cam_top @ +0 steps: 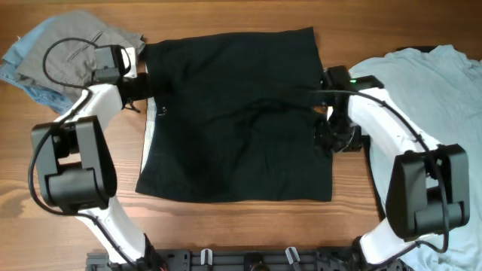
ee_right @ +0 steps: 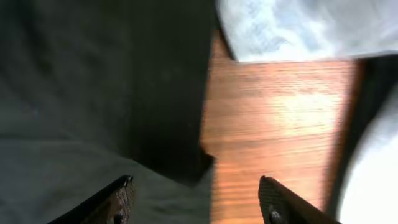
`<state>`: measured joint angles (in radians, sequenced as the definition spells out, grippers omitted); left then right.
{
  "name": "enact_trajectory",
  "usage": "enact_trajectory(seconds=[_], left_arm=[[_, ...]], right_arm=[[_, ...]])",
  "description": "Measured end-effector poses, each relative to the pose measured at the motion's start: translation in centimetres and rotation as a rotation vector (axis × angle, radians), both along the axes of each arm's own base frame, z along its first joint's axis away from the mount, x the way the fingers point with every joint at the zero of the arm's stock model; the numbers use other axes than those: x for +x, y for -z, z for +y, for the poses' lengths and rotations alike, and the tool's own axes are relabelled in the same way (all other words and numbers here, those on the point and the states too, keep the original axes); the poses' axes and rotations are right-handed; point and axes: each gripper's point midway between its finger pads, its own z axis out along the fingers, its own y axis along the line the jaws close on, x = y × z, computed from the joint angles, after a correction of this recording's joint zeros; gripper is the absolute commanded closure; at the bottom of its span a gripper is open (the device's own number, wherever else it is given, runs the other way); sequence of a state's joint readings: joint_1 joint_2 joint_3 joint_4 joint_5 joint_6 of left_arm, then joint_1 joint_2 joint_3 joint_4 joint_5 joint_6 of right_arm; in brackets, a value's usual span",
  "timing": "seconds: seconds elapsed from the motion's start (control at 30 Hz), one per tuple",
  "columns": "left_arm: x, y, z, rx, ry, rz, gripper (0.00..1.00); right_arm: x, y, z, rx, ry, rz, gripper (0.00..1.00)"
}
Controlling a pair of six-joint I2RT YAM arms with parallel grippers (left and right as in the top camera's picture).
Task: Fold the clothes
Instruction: 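Spread the shorts flat with both grippers pulling outward, then release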
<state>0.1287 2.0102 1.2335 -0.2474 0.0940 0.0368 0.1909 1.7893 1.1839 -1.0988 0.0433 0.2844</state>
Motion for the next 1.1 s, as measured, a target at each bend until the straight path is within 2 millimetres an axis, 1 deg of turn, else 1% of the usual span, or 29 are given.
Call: enact_trajectory(seconds=[0.03,0.1,0.13,0.17,0.2,0.23,0.27,0.33,0.4,0.47,0.5,0.57,0.6,0.7,0.73,0.8,0.83,0.87,0.9,0.93,0.97,1.0,1.03,1.07,1.1], left_arm=[[-0.2,-1.1,-0.9,-0.04,0.021,-0.009,0.89],[-0.4,-3.8,-2.4,-0.087,0.061,-0.045,0.93],[-0.5,-6.1,-3.3,-0.119,0.086,-0.08,0.93],[-0.7,-8.0,-4.1,-0.138,0.109,-0.107,0.93],[-0.9,-9.8,-5.1,-0.153,0.136,-0.134,0.94],[-1.3,-10.8,-6.2,-0.167,0.164,-0.139,0.93],[-1.7,-10.9,-6.9,-0.174,0.184,-0.125,0.93],[-2.9,-10.0,-8.4,-0.188,0.223,-0.066,0.93],[-3.7,-9.6,-9.2,-0.197,0.245,-0.033,0.92],[-4.2,-9.3,-9.4,-0.203,0.247,-0.008,0.91],[-4.4,-9.1,-9.4,-0.204,0.247,0.005,0.89],[-4.9,-8.9,-9.4,-0.206,0.247,0.025,0.88],[-5.2,-8.7,-9.4,-0.207,0.247,0.039,0.88],[-5.8,-8.4,-9.4,-0.21,0.245,0.066,0.87],[-5.8,-8.4,-9.4,-0.211,0.245,0.07,0.87],[-6.0,-8.3,-9.4,-0.212,0.244,0.076,0.83],[-6.0,-8.3,-9.4,-0.212,0.244,0.077,0.8],[-6.0,-8.3,-9.4,-0.211,0.246,0.078,0.8],[-6.0,-8.3,-9.4,-0.21,0.248,0.078,0.8],[-6.0,-8.3,-9.4,-0.21,0.248,0.078,0.8],[-6.0,-8.3,-9.4,-0.209,0.249,0.079,0.8],[-6.3,-8.2,-9.4,-0.211,0.249,0.089,0.79],[-6.6,-8.1,-9.4,-0.212,0.247,0.102,0.8],[-7.0,-8.2,-9.4,-0.214,0.246,0.113,0.8],[-7.3,-8.6,-9.4,-0.213,0.246,0.113,0.79]], right_arm=[[0.6,0.1,0.5,0.067,0.022,-0.016,0.43],[3.3,0.2,1.0,0.167,0.05,-0.115,0.92],[4.4,0.1,0.8,0.206,0.078,-0.155,0.96],[5.6,0.0,0.4,0.23,0.109,-0.198,0.96],[7.3,-0.3,-0.6,0.254,0.161,-0.265,0.96],[8.6,-0.5,-1.5,0.266,0.201,-0.314,0.96],[9.6,-0.7,-2.2,0.273,0.225,-0.354,0.96],[11.8,-1.4,-3.2,0.283,0.25,-0.452,0.96],[12.9,-1.8,-3.2,0.291,0.249,-0.499,0.96],[13.2,-1.1,-3.1,0.295,0.252,-0.494,0.96],[13.1,0.1,-3.1,0.293,0.257,-0.466,0.96],[12.2,3.8,-3.1,0.281,0.275,-0.371,0.95],[12.6,3.8,-3.3,0.274,0.279,-0.381,0.96],[12.8,3.9,-4.0,0.237,0.293,-0.382,0.96],[12.8,3.9,-4.5,0.21,0.311,-0.384,0.96],[12.6,3.9,-6.8,0.156,0.38,-0.383,0.95],[12.5,3.9,-8.5,0.144,0.422,-0.387,0.92],[12.4,3.9,-10.2,0.143,0.45,-0.393,0.88],[12.2,3.8,-11.4,0.145,0.463,-0.396,0.82],[12.1,3.8,-12.0,0.149,0.458,-0.396,0.69],[11.9,3.8,-12.3,0.15,0.446,-0.391,0.65],[11.7,3.6,-11.9,0.182,0.406,-0.384,0.58],[11.5,3.2,-11.1,0.22,0.368,-0.376,0.55],[11.2,2.0,-10.0,0.275,0.334,-0.383,0.48],[11.1,0.5,-9.2,0.317,0.305,-0.403,0.45]])
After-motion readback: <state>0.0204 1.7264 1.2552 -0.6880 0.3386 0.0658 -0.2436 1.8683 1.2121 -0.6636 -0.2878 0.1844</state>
